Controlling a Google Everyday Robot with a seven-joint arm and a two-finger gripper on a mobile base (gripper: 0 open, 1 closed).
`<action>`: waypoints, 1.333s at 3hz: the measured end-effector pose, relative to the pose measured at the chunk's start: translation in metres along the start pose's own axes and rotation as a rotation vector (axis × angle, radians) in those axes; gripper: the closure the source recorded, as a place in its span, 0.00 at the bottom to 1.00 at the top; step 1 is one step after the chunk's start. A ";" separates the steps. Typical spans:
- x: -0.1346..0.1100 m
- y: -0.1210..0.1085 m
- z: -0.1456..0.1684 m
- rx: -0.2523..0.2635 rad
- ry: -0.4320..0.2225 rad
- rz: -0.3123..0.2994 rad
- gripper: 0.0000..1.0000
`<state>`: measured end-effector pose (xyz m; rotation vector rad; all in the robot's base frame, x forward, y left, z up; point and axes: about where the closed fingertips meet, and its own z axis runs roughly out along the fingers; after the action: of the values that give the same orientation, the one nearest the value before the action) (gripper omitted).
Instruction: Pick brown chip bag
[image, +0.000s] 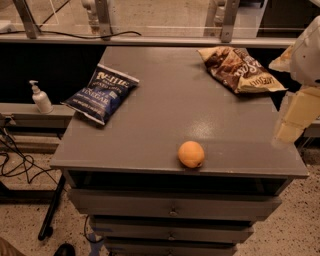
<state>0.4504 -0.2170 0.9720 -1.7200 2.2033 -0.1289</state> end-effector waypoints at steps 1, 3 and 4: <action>0.001 -0.027 0.015 0.067 -0.021 -0.012 0.00; 0.029 -0.140 0.057 0.273 -0.050 -0.031 0.00; 0.049 -0.193 0.072 0.338 -0.108 0.013 0.00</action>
Offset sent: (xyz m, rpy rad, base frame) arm 0.1541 -0.0566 -0.0198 -0.0342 -0.3257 -0.0088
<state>0.6421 -0.3043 0.9477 -1.4907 1.9813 -0.3733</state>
